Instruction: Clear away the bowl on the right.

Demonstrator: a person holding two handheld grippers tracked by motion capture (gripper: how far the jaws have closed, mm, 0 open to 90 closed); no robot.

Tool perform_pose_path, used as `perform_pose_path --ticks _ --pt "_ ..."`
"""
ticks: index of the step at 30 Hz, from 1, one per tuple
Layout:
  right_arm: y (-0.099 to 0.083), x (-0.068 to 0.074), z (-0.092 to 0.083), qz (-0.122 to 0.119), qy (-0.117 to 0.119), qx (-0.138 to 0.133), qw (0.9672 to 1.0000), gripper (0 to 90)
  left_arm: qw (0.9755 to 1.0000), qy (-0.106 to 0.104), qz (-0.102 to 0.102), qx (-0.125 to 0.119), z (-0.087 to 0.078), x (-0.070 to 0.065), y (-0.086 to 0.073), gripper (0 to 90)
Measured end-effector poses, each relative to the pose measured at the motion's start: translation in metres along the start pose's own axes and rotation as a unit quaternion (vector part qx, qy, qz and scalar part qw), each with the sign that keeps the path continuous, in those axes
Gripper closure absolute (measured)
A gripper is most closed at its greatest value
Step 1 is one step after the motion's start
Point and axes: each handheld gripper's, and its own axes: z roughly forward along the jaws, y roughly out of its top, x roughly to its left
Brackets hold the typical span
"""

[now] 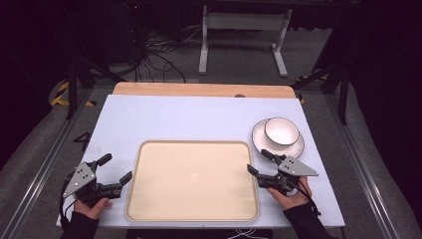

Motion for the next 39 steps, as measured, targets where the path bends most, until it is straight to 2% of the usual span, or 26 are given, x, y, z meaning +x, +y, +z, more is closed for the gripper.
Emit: perform_pose_path --ticks 29,39 --pt "0.001 -0.001 -0.001 0.003 0.004 -0.001 1.0 24.1 1.0 0.004 0.003 0.002 0.001 -0.001 0.0 6.6" --pt "0.013 0.003 -0.001 0.001 0.011 -0.008 0.9999 24.1 1.0 0.005 0.002 0.002 0.001 -0.001 0.0 6.6"
